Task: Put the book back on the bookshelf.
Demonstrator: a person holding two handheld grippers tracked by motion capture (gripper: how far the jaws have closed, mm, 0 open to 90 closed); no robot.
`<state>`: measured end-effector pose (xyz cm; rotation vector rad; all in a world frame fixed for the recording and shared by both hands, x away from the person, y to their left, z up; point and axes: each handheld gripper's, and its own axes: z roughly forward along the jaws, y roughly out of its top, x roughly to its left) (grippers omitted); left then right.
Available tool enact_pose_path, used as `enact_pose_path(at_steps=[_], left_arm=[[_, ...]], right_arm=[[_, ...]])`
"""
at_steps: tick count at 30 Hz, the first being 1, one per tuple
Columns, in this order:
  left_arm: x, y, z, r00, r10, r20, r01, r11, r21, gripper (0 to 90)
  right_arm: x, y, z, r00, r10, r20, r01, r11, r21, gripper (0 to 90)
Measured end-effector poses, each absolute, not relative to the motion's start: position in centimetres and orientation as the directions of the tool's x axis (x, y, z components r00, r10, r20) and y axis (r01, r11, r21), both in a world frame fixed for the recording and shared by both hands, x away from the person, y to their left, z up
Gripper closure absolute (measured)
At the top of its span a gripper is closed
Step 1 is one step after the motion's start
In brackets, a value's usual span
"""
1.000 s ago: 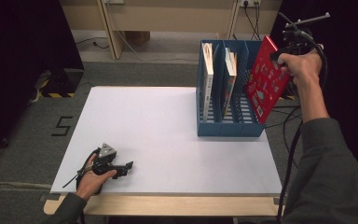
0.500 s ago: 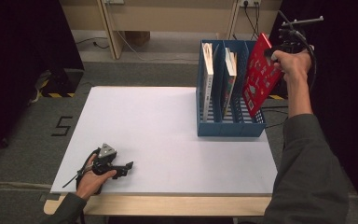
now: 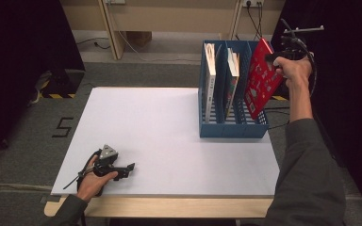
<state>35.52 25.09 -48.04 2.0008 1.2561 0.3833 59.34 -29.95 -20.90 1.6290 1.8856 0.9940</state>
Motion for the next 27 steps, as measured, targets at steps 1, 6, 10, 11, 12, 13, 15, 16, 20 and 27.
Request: enact_pose_path(at_steps=[1, 6, 10, 11, 12, 13, 15, 16, 20, 27], left_arm=[[35.5, 25.1, -48.0, 0.478, 0.869, -0.125, 0.651, -0.256, 0.715, 14.6], [35.5, 25.1, -48.0, 0.478, 0.87, -0.124, 0.651, -0.256, 0.715, 14.6], [35.5, 25.1, -48.0, 0.478, 0.87, -0.124, 0.651, -0.256, 0.714, 14.6], [35.5, 25.1, -48.0, 0.478, 0.87, -0.124, 0.651, -0.256, 0.714, 14.6], [35.5, 25.1, -48.0, 0.479, 0.869, -0.122, 0.65, -0.258, 0.714, 14.6], [35.5, 25.0, -48.0, 0.479, 0.87, -0.121, 0.65, -0.258, 0.714, 14.5], [35.5, 25.0, -48.0, 0.479, 0.87, -0.121, 0.65, -0.258, 0.714, 14.6], [35.5, 25.0, -48.0, 0.479, 0.87, -0.121, 0.65, -0.258, 0.714, 14.5], [35.5, 25.0, -48.0, 0.479, 0.87, -0.118, 0.65, -0.261, 0.713, 14.6], [35.5, 25.0, -48.0, 0.479, 0.87, -0.118, 0.65, -0.262, 0.713, 14.5]], right_arm=[[59.4, -30.0, -21.0, -0.197, 0.973, 0.119, 0.644, 0.037, 0.764, 78.6], [59.7, -29.9, -22.0, -0.203, 0.973, 0.114, 0.646, 0.045, 0.762, 78.4], [60.1, -30.0, -22.8, -0.198, 0.973, 0.122, 0.652, 0.038, 0.757, 78.4], [60.3, -30.1, -23.2, -0.19, 0.973, 0.132, 0.652, 0.025, 0.758, 78.4], [60.3, -30.1, -23.3, -0.184, 0.973, 0.138, 0.654, 0.016, 0.756, 78.3], [60.4, -30.2, -23.6, -0.179, 0.973, 0.146, 0.656, 0.007, 0.754, 78.3], [60.6, -30.2, -24.1, -0.179, 0.973, 0.143, 0.661, 0.011, 0.75, 78.3], [60.6, -30.1, -24.3, -0.177, 0.974, 0.142, 0.663, 0.011, 0.748, 78.3], [61.0, -29.8, -24.8, -0.16, 0.976, 0.151, 0.671, -0.005, 0.741, 78.2], [61.6, -29.2, -25.8, -0.158, 0.978, 0.138, 0.682, 0.007, 0.732, 77.8]])
